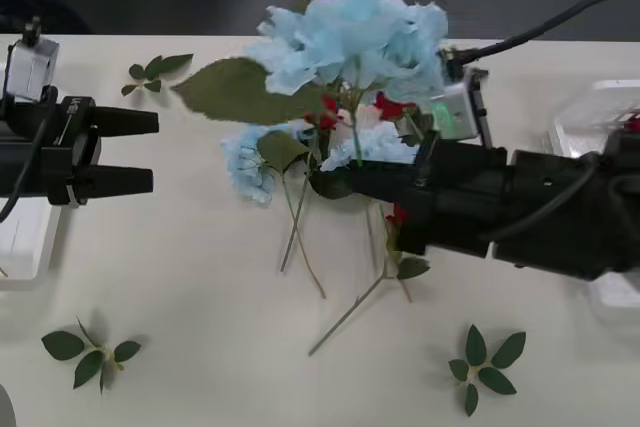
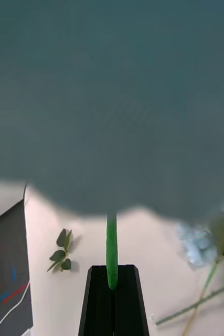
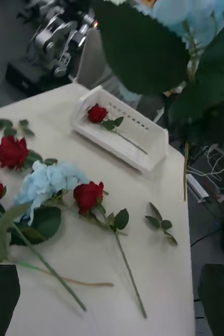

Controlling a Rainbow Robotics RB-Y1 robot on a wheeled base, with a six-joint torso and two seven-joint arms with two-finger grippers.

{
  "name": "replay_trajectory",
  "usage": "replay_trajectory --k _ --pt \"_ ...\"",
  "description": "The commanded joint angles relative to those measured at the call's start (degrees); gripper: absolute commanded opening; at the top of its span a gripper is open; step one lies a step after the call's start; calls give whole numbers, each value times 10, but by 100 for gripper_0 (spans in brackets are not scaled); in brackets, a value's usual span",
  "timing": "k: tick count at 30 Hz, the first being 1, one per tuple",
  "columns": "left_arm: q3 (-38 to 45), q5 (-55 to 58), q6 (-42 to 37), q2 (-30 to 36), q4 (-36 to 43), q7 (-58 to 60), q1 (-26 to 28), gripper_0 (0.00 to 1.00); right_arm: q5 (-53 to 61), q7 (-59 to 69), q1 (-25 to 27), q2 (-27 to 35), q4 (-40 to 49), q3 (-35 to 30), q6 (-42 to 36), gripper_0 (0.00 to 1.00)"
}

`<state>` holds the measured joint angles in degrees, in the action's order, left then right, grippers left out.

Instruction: Put the red flowers into the right box and the blue flowers into the left box

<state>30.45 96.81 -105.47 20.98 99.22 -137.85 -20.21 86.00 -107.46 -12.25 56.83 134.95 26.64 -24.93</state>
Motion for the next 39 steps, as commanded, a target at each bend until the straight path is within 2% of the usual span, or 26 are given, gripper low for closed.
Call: replay_trajectory --k 1,4,21,39 --pt "1 19 -4 -2 -29 -51 5 100 -31 -21 -73 -7 -13 85 59 0" --pt "-8 29 -4 -2 -47 -88 4 100 -55 -21 -114 -27 -35 128 77 0" --pt "-49 22 -39 -24 -48 -146 10 100 -68 -29 -262 -132 -151 215 77 0" --pt "-73 -55 -23 -99 -54 -158 20 100 -64 -32 -310 -185 -214 235 77 0"
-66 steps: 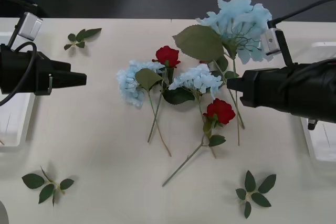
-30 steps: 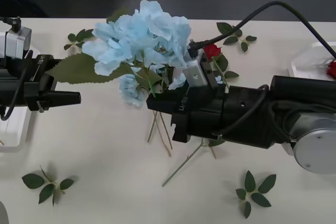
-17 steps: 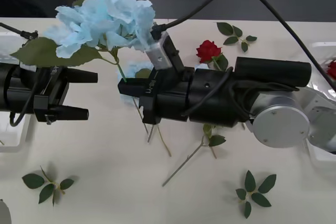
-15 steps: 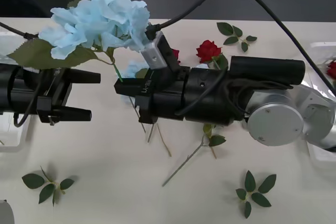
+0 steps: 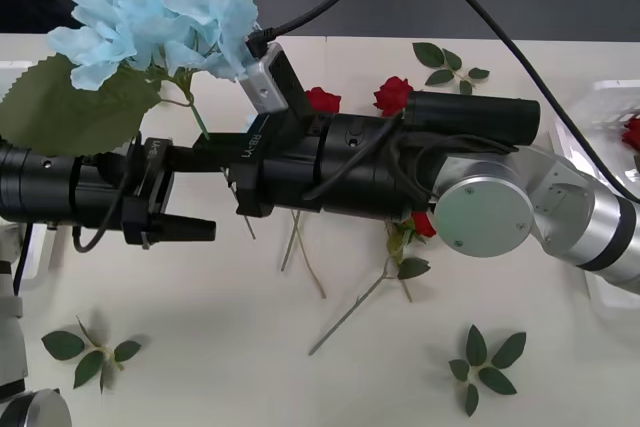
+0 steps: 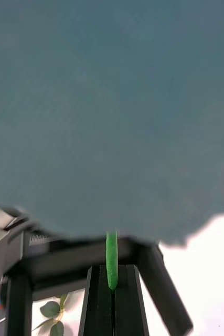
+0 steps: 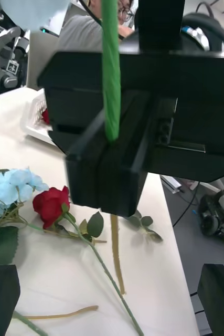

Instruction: Put the red flowers into the right box and the blue flowers into the left box

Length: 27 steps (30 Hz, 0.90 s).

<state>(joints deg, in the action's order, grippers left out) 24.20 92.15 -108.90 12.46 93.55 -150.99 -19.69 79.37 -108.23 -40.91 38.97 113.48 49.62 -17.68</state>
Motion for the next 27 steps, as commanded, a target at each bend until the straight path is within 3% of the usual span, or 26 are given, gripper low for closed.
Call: replay_trajectory --k 1,2,4,8,9,10,13,16,17,18,19,21,23,27 --pt "-13 -9 14 -16 3 -26 17 100 3 -24 -23 -8 -1 5 5 0" --pt "-18 -8 19 -18 3 -26 18 100 3 -24 -23 -10 -4 5 5 0" --pt "-25 -9 26 -20 3 -26 21 85 3 -25 -24 -13 -6 5 5 0" --pt "-35 -9 40 -25 -4 -26 26 73 3 -27 -24 -13 -6 6 11 0" --pt "-35 -8 40 -27 -12 -26 26 63 3 -28 -24 -13 -6 6 12 0" --pt "-37 -3 40 -28 -26 -27 26 40 3 -28 -23 -13 -6 7 17 0" --pt "-42 6 47 -28 -42 -33 26 13 3 -28 -23 -12 -6 14 28 0" --pt "-45 6 47 -27 -42 -37 25 1 3 -28 -23 -10 -6 20 40 0" --pt "-45 6 48 -28 -42 -38 25 0 3 -29 -24 -10 -6 22 41 5" --pt "-45 6 48 -28 -42 -38 25 0 3 -29 -23 -9 -6 21 41 17" --pt "-45 6 48 -28 -42 -39 25 0 3 -30 -23 -8 -6 21 41 37" --pt "-45 6 48 -28 -42 -39 25 0 -1 -35 -24 -7 -6 21 41 65" --pt "-45 6 49 -28 -42 -39 25 0 -4 -40 -24 -6 -6 21 43 76" --pt "-44 7 50 -28 -42 -40 25 0 -11 -53 -23 -5 -6 22 43 87"
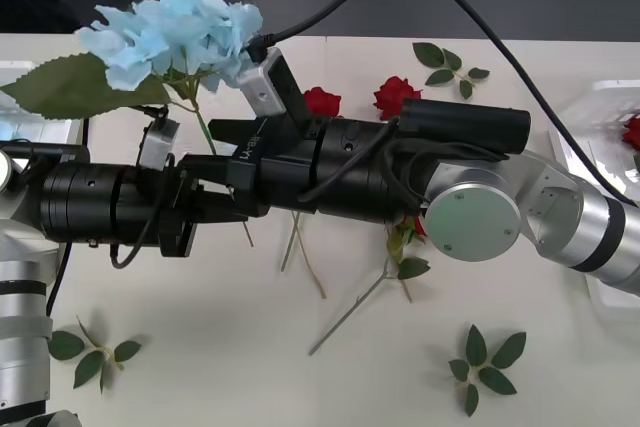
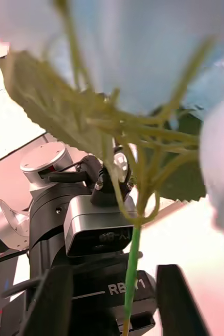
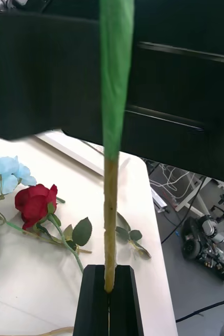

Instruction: Put the red flowers into the right box and the blue flowers into the left box

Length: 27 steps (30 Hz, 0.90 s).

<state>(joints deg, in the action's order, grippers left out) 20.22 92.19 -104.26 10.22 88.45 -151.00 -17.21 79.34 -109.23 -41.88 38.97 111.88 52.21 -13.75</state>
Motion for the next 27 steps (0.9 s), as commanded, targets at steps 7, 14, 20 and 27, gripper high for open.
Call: replay_trajectory --k 7,14,20,27 --pt "-3 9 5 -6 9 -39 0 0 -10 -56 -14 -5 9 -2 5 100" --pt "1 18 9 -3 9 -39 0 0 -11 -69 -12 -1 10 2 5 100" --pt "5 35 20 23 18 -31 5 0 9 -74 -9 29 20 18 5 100" --pt "11 65 56 74 62 22 37 0 59 -79 22 107 83 18 4 100"
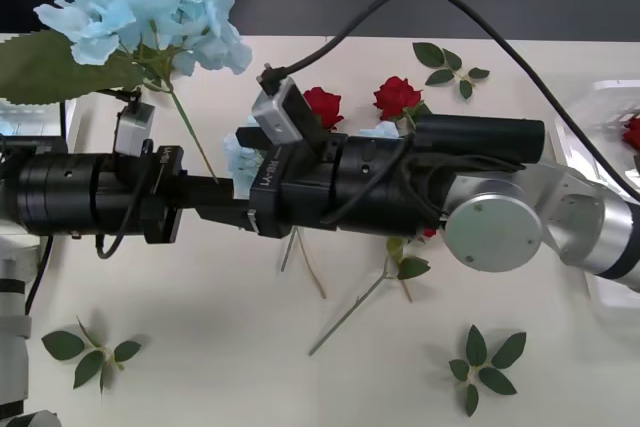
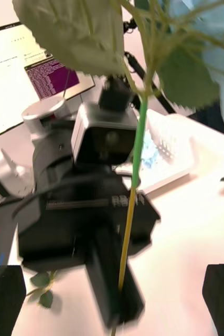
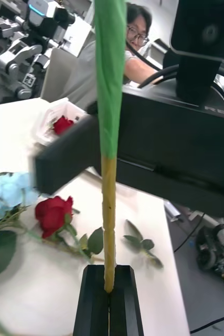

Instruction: Put the red flowers into the right box and the blue flowers into the left box

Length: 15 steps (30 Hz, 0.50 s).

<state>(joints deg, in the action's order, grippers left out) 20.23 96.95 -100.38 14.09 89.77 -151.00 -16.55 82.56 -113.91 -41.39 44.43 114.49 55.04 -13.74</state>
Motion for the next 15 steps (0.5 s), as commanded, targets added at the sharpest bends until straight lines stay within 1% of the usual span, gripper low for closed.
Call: replay_trajectory --k 1,4,7,9,10,12,13,14,15 --pt "15 18 19 38 56 28 35 0 32 -33 21 60 63 -12 5 100" --pt "38 17 31 44 91 62 57 0 55 -37 43 102 95 -21 5 100" --pt "58 18 55 47 131 95 87 0 66 -40 83 135 126 -52 -3 100" --pt "75 17 84 48 165 120 116 0 69 -40 124 150 142 -105 -46 100" --pt "81 17 90 48 174 127 123 0 69 -40 136 151 145 -122 -63 100" --pt "97 12 109 54 205 156 151 0 74 -41 191 150 155 -195 -119 100" --pt "101 8 113 57 214 165 157 0 74 -40 204 147 158 -213 -134 100" --pt "112 -4 123 60 233 183 169 0 74 -40 228 142 160 -249 -167 100" --pt "119 -12 132 64 247 196 178 0 75 -40 242 138 161 -273 -190 100"
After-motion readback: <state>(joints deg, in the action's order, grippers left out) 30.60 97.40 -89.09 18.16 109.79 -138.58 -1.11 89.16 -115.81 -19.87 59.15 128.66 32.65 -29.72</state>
